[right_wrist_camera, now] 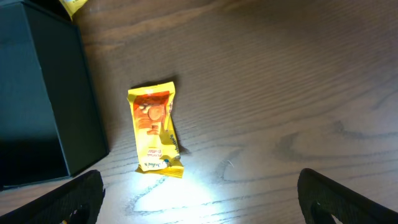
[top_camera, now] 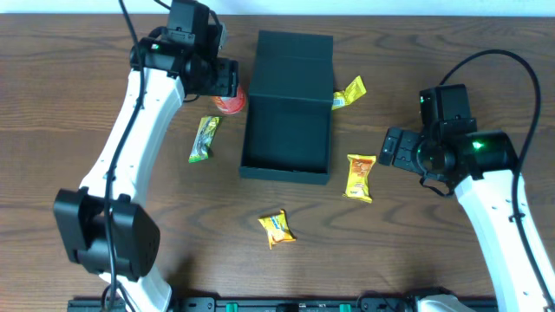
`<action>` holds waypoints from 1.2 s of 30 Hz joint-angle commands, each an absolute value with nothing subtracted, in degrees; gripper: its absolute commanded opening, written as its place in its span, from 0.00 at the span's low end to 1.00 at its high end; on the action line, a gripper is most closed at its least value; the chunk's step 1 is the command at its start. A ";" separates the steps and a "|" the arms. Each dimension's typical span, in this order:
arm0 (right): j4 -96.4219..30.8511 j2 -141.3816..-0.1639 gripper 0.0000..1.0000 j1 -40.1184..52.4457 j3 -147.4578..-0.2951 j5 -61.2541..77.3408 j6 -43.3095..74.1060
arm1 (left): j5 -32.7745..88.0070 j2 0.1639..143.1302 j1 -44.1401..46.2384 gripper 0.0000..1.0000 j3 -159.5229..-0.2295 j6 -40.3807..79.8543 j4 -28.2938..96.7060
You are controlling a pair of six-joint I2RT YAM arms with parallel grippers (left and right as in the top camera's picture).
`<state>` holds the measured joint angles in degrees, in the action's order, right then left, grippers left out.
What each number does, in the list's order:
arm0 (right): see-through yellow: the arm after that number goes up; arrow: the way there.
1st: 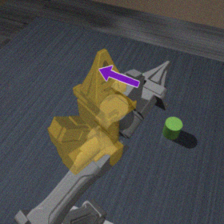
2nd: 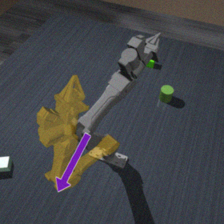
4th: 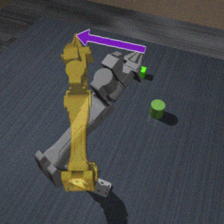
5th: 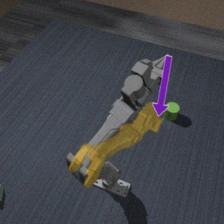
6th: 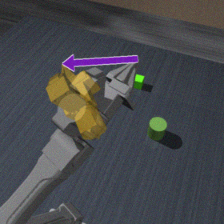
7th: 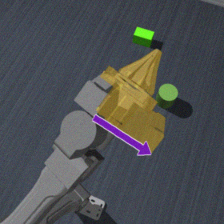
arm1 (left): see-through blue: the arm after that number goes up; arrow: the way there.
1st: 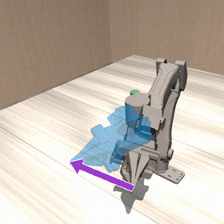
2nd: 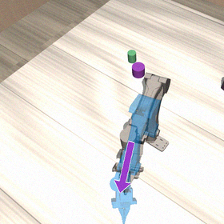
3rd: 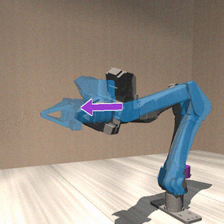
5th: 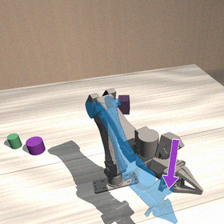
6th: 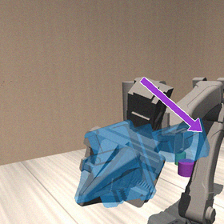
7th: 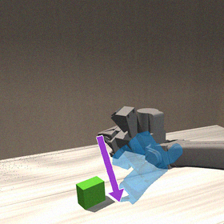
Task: Pack container
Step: 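Lift the can and carry it over the black box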
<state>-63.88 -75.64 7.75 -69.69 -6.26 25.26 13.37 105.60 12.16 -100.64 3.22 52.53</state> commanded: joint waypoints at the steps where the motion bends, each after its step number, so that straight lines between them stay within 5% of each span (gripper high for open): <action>1: -63.92 -75.44 0.99 8.51 -70.59 -7.11 26.13 | 22.63 104.20 12.14 0.70 -101.86 3.92 54.24; 8: -64.10 -75.44 0.99 8.51 -70.59 -7.09 26.11 | 38.96 104.22 12.16 0.70 -101.84 3.88 59.22; 15: -64.07 -75.44 0.99 8.51 -70.59 -7.09 26.11 | 42.54 104.22 13.50 0.69 -99.18 5.08 58.26; 36: -65.52 -75.44 0.99 8.51 -70.57 -7.18 26.09 | 42.15 104.25 17.58 0.70 -75.50 30.59 23.66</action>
<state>-65.52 -75.64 7.75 -69.69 -6.26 25.26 43.92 104.90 16.21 -77.12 25.34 25.10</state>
